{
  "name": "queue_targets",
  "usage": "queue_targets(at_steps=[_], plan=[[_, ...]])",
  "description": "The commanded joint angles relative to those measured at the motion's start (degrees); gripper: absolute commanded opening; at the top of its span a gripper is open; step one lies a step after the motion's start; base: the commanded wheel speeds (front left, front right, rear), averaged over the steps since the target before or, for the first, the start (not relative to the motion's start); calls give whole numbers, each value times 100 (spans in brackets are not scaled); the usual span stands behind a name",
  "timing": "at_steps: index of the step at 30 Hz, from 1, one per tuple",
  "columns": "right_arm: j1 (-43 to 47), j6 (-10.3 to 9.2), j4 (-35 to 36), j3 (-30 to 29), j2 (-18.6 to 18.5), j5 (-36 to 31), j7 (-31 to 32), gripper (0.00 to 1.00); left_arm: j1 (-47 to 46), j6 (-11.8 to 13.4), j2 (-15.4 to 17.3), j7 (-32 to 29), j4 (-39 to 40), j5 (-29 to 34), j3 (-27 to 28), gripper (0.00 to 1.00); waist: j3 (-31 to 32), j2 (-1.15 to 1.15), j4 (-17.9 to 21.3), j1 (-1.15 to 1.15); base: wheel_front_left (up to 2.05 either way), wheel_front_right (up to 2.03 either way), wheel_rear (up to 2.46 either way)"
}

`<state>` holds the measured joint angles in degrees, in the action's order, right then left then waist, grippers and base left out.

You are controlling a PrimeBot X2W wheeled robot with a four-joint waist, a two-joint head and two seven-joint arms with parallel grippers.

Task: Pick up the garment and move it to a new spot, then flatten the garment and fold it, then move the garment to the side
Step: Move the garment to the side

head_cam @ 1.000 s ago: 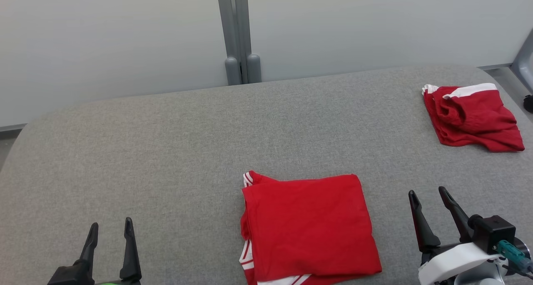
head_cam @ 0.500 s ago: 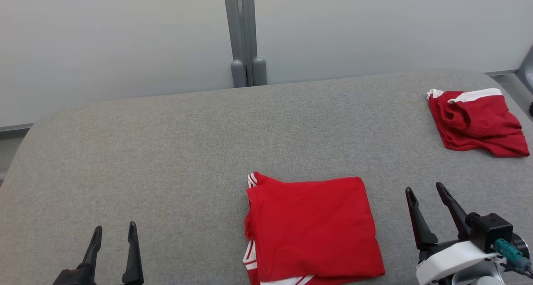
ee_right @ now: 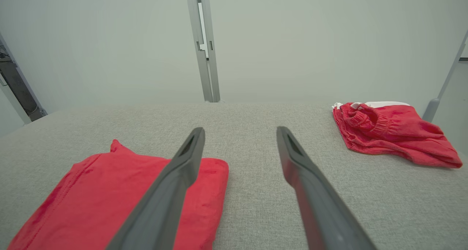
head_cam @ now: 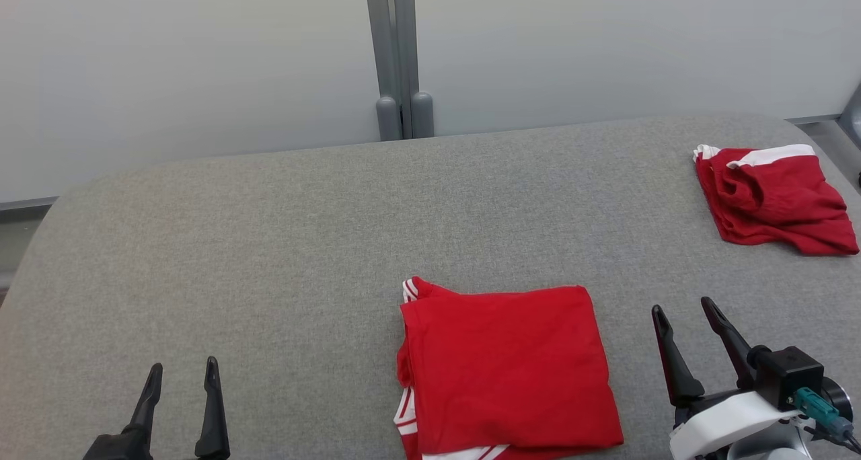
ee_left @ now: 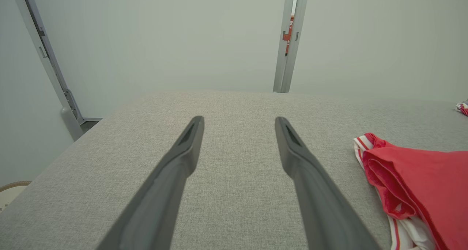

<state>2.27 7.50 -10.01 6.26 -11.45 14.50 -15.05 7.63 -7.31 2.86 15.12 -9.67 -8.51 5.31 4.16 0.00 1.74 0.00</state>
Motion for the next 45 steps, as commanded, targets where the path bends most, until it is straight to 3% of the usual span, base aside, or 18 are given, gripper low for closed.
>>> queue_targets(at_steps=[1,20,26,35,45], plan=[[42,-2,-5,7,-4,37,-16,100,17,-23,28,-1,-7,5,22,100,1,0,-2,0,0,0,0],[89,-2,18,-8,9,160,-16,100,28,-25,32,-1,-8,-133,2,100,22,0,-33,0,0,0,0],[-225,-2,-147,254,-66,129,-16,100,-30,-26,41,-1,8,-122,-46,100,-38,0,-125,0,0,0,0],[-1033,-3,-1491,685,-2,10,-16,100,-147,-26,52,-1,-48,-75,-149,100,-215,0,-429,0,0,0,0],[-1423,-3,-3303,503,299,129,-16,100,-309,-26,47,-1,-131,-27,-274,100,-470,0,-828,0,0,0,0]])
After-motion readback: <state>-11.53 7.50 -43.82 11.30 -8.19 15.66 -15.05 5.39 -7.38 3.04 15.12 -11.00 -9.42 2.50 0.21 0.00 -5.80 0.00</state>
